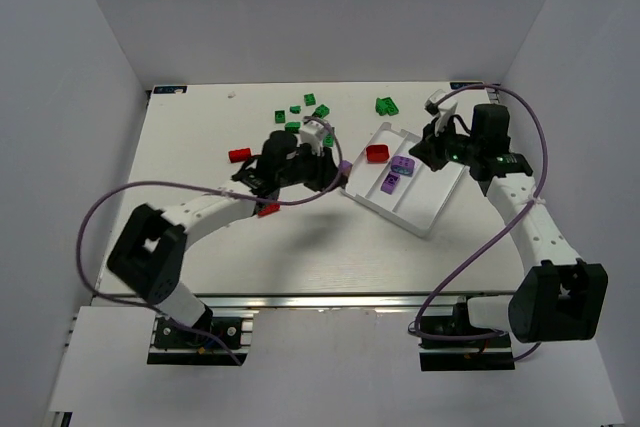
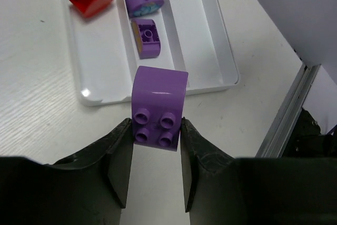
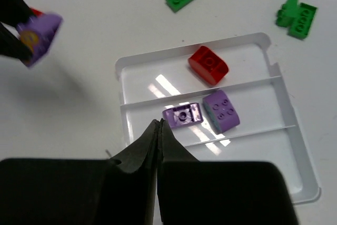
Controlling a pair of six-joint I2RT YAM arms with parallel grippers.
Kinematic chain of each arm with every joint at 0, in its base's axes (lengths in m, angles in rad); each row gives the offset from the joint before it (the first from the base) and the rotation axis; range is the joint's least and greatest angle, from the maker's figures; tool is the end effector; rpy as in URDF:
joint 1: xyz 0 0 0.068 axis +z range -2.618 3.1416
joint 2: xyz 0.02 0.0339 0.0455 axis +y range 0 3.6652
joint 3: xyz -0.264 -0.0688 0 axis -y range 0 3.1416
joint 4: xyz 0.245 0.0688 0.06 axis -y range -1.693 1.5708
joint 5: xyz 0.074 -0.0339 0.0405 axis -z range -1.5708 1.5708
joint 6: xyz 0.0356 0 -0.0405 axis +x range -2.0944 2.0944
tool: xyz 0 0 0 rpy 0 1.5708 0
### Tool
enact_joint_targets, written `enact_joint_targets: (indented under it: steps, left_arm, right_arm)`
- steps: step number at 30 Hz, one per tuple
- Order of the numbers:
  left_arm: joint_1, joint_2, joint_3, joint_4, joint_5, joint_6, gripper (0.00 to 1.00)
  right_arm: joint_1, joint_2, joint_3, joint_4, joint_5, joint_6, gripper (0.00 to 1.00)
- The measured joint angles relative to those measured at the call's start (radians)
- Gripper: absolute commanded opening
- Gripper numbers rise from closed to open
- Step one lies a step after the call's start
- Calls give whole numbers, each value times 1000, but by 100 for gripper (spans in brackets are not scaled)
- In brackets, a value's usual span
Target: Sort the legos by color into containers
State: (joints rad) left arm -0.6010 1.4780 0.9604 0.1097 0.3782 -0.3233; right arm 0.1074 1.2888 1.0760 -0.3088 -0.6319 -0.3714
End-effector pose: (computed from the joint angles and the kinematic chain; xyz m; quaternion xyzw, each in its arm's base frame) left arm 0.2700 -0.2011 0.2648 0.2158 0.7986 -0.3811 0.4128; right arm 0.2838 0.0518 0.3228 -0.3463 0.7623 0.2039 0.5073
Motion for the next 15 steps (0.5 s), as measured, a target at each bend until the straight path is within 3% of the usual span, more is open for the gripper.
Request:
enact_joint_targets:
  steps: [6, 15]
  left_arm:
    - [-102, 324, 179, 104, -19, -63, 8]
    - [-188, 577, 394, 180, -130, -111, 13]
  right_arm:
    - [-34, -39, -23, 62, 53, 56, 0]
    - [-61, -53, -60, 80, 61, 92, 0]
